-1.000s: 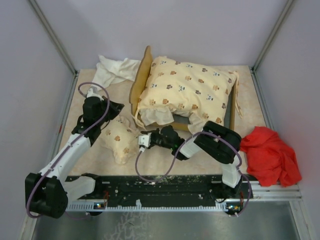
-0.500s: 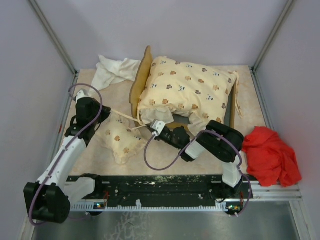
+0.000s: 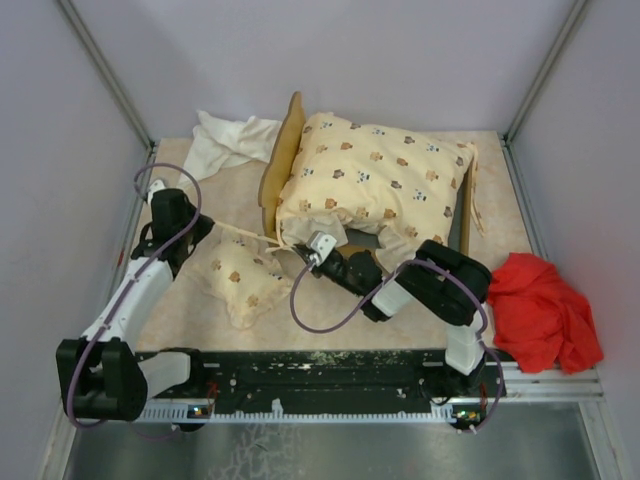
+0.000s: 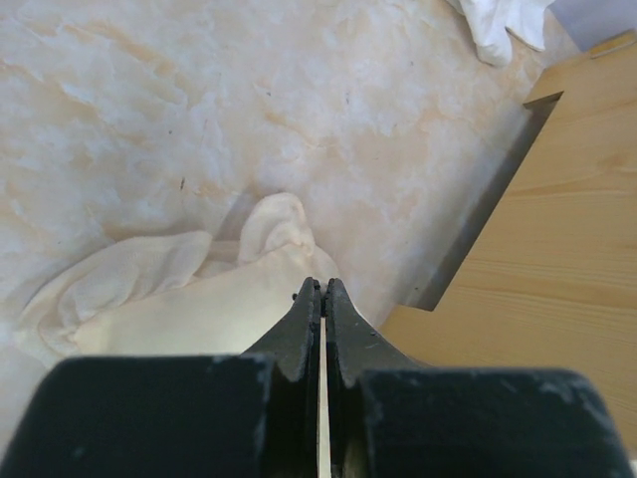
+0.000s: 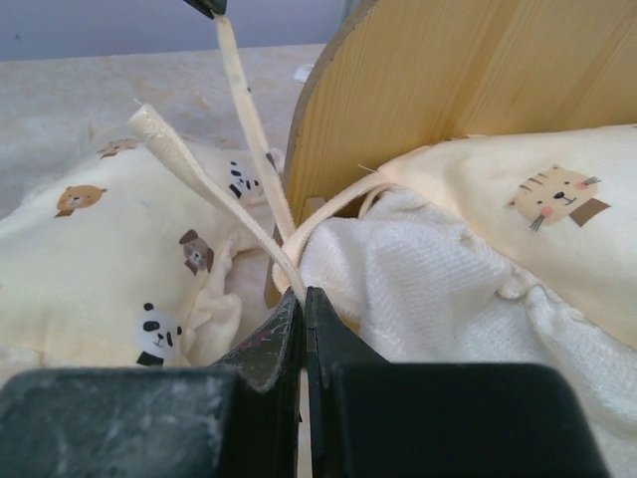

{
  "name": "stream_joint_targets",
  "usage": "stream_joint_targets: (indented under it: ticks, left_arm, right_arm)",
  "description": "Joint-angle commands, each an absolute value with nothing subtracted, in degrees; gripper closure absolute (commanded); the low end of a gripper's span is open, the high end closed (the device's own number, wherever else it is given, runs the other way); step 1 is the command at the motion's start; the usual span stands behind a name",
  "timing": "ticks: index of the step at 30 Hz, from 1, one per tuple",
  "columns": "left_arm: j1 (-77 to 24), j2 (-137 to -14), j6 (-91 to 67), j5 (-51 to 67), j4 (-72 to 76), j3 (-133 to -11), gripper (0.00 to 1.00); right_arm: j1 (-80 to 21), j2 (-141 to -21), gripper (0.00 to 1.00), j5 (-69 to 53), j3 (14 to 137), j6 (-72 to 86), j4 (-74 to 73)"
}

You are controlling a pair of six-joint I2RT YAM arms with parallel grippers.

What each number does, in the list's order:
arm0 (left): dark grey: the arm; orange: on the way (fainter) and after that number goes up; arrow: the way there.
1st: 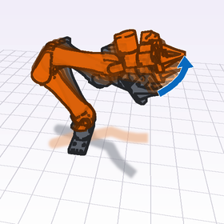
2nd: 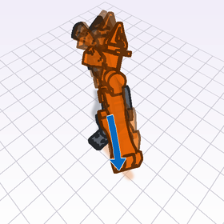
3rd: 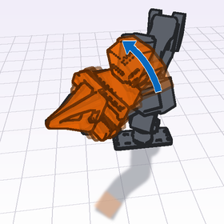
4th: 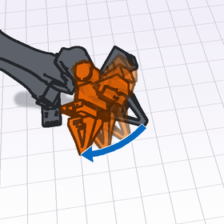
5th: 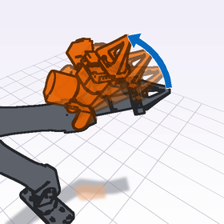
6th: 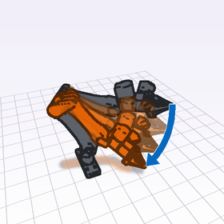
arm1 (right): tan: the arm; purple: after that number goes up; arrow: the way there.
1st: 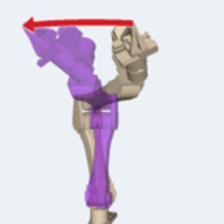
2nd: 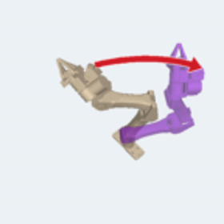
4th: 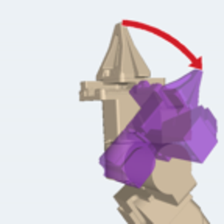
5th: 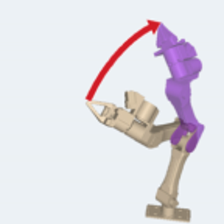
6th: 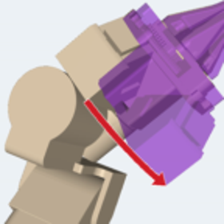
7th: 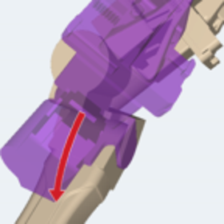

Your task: Set up the pet bed

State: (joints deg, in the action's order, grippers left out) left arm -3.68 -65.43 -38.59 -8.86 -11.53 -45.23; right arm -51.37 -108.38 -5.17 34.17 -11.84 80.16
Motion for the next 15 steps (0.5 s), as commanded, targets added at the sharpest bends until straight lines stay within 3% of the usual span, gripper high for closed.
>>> stream_joint_targets:
  ticks: [1,5,15]
  left_arm:
    - [-2.54,-67.49,-37.91,-11.55,-8.22,-45.89,1.00]
    - [-1.62,-70.40,-37.56,-12.28,-7.98,-47.26,1.00]
    - [-0.18,-73.49,-38.44,-13.09,-9.81,-48.34,1.00]
  right_arm:
    - [-49.98,-107.63,1.00,-2.08,35.46,-12.95,82.06]
    - [-49.16,-107.36,1.00,-0.39,35.09,-14.06,83.41]
    - [-49.13,-108.33,1.00,-13.82,34.36,-23.09,81.37]
